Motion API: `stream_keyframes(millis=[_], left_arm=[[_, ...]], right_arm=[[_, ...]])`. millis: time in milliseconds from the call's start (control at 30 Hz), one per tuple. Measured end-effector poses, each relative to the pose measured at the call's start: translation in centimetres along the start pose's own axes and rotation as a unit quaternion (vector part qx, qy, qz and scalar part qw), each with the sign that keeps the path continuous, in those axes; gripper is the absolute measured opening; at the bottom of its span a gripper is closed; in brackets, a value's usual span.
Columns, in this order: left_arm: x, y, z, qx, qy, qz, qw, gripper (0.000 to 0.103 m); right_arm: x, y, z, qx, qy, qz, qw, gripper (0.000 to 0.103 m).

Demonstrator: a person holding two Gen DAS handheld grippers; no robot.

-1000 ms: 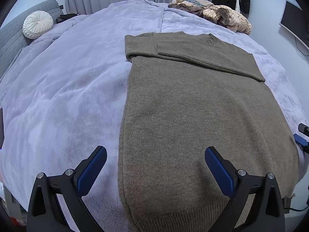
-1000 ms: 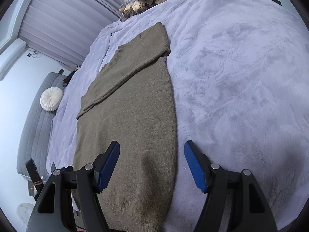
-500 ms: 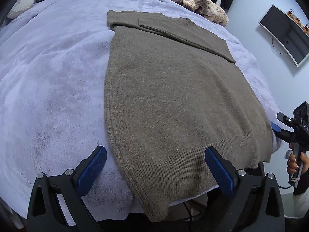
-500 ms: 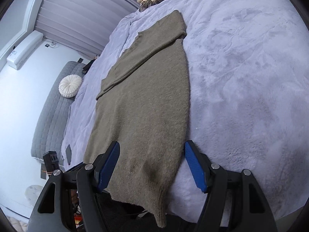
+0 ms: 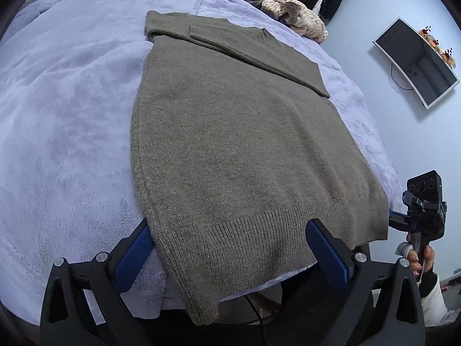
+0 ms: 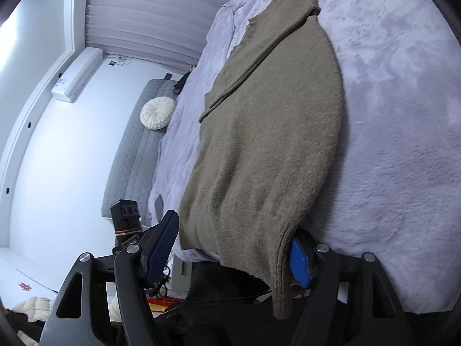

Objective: Fold small clothes
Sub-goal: 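Grasp the hem with the left gripper while the right gripper grasps the hem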

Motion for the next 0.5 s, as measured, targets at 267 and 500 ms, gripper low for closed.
stream_keyframes(millis=[267,500], left_arm=[[0.3,0.9,-0.2,-0.001,-0.024,0.009,0.9997,0.083],[0.6,1.0,-1.1,0.030,-0.013,0.019,0.9993,0.039]], right_arm=[[0.4,0.1,-3.0,0.022,0.002,-0.004,1.000,0.069],[0.0,0.0,-3.2,0.029,-0.001,-0.007,1.000,0.065]])
Point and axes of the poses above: each gripper's, at about its wrist camera, not at the fingertips, and z roughly against the way its jaws point, x to its left, y to its underside, the point moved 2 cm from there along -z, roughly the way its jaws point, and after that the axes turned 9 degrees about y, right-handed, at the moved point
